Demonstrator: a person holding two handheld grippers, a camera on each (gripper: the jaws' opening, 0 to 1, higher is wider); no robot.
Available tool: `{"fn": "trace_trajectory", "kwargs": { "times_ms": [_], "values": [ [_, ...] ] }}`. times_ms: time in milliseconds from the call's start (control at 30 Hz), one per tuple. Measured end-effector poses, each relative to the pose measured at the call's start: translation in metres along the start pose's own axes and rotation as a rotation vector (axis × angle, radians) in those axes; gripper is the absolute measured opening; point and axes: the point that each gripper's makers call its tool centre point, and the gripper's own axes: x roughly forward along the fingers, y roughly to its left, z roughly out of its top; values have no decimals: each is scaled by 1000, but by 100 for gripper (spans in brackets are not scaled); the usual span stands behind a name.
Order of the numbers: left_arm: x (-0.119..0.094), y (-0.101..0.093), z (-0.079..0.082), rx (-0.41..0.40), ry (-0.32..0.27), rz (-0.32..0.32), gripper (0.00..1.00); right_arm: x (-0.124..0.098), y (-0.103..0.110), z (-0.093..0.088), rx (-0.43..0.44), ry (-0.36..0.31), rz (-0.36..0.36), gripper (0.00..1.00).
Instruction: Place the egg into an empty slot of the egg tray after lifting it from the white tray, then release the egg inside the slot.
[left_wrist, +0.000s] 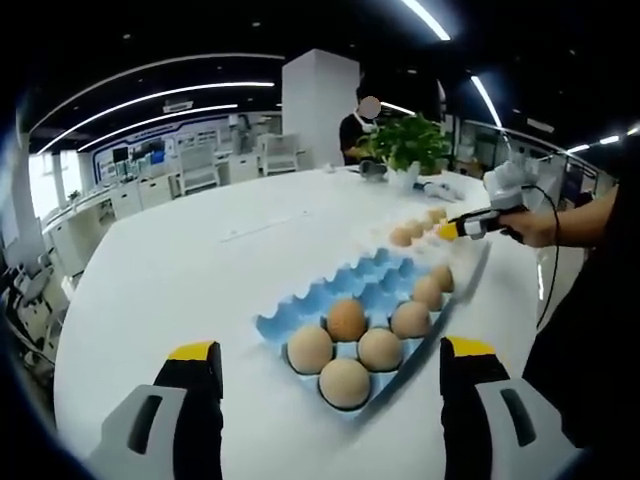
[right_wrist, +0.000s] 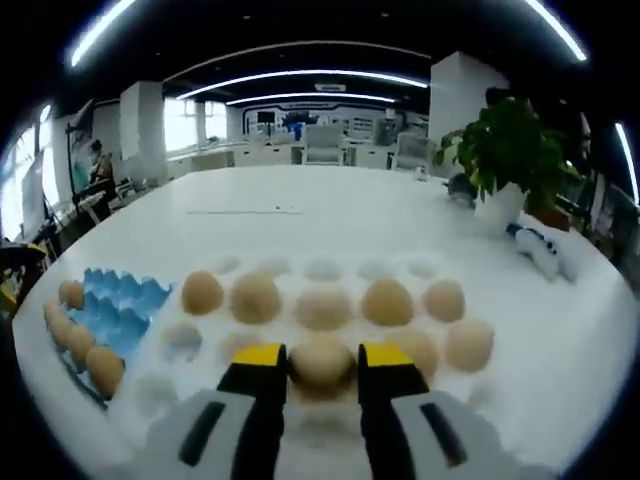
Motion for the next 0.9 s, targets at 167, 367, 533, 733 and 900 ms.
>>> {"fn": "trace_trajectory", "kwargs": {
  "times_ms": [167, 367, 533, 733, 900],
  "values": [
    [0, 2, -1, -4, -1, 5, 90, 0, 1, 1, -21, -3, 3, 27],
    [2, -1, 1, -1, -4, -5, 89, -4, 1, 6, 37, 1, 16, 25],
    [3, 0, 1, -3, -8, -6, 89, -12, 10, 15, 33, -18, 26, 25],
    [3, -1, -2, -5, -7, -12, 89, -16, 14, 18, 43, -24, 39, 25],
    [3, 0, -3, -7, -2, -12, 88, -20, 23, 24, 45, -35, 60, 25]
  ]
}}
